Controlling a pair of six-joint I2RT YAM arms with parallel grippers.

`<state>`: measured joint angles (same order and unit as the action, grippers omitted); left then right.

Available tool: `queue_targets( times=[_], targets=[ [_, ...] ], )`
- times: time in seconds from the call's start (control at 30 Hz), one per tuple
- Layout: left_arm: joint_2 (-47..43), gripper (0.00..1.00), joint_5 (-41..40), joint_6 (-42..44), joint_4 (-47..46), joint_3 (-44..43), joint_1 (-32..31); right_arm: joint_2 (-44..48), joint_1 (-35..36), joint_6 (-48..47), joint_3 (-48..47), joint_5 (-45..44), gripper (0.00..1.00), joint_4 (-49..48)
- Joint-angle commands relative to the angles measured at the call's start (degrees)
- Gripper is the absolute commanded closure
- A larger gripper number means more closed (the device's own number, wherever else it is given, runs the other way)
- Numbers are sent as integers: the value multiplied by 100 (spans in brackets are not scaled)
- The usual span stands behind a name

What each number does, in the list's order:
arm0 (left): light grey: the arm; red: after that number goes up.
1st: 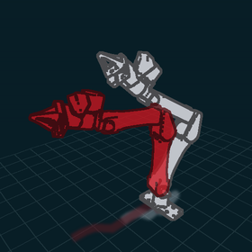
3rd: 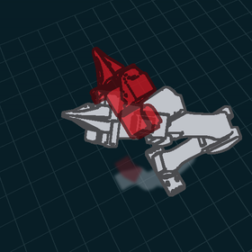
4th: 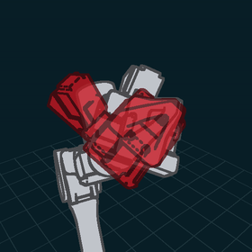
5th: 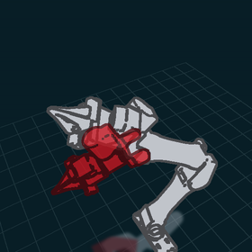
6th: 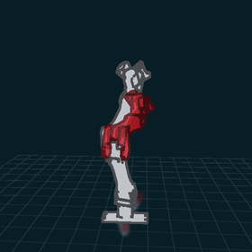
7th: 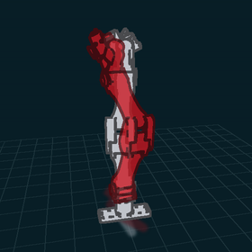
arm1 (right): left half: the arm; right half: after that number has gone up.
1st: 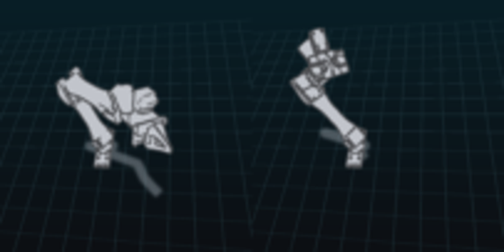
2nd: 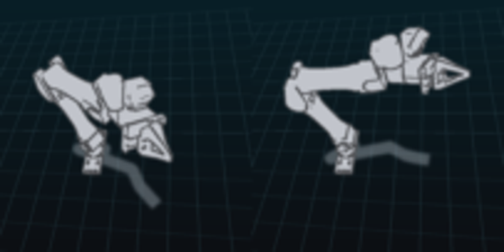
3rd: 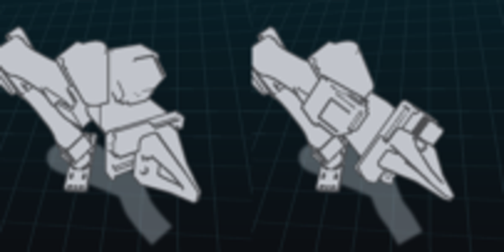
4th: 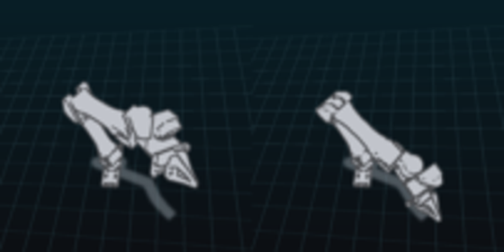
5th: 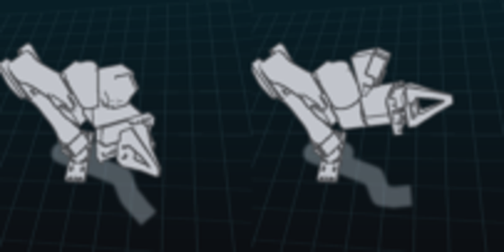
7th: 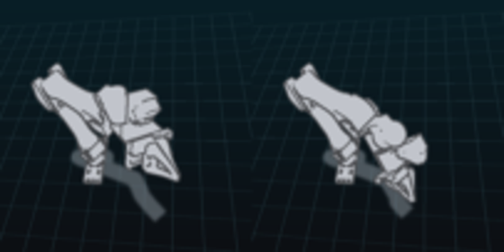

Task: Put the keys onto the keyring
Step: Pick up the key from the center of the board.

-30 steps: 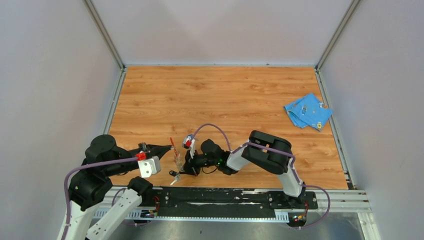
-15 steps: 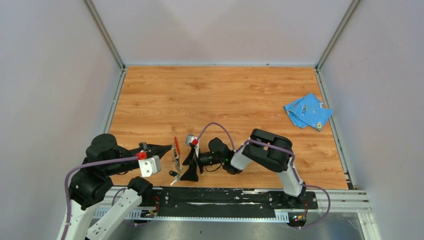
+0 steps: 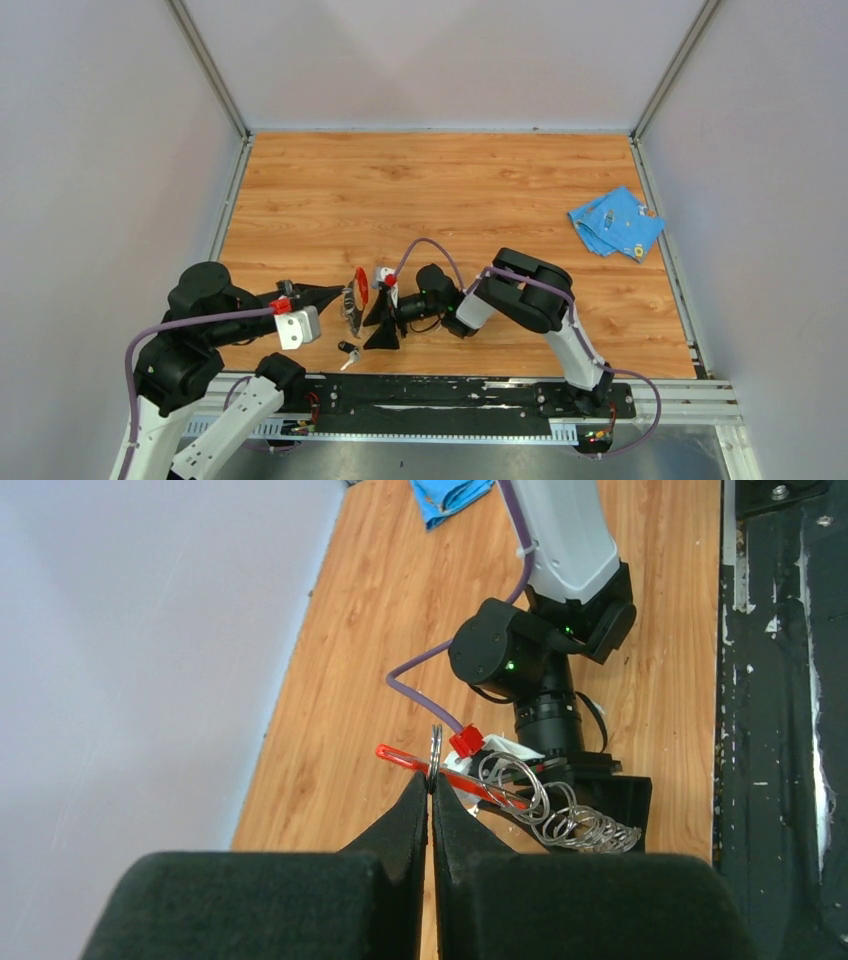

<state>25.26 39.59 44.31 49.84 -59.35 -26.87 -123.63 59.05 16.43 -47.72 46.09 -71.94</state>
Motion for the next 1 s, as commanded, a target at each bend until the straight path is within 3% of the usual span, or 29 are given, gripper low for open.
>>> queue_targets(
  times=[0.0, 0.2, 0.53, 0.8, 0.97],
  targets=[
    [23, 100, -130, -37, -27, -177, -9, -36, 40, -742, -37, 265, 34, 184],
    [-35, 100, -146, -159, -23, -281, -7, -84, 309, -1393, -274, 134, 41, 719],
    [-90, 100, -155, -359, -24, -333, -4, -197, 508, -1897, -466, -3, 61, 1155],
    [-169, 100, -229, -386, -27, -290, -10, 39, 521, -2069, -300, -104, 99, 1339],
    [-126, 100, -223, -392, -23, -243, -3, 364, 520, -1928, -75, -182, 100, 1298]
  ],
)
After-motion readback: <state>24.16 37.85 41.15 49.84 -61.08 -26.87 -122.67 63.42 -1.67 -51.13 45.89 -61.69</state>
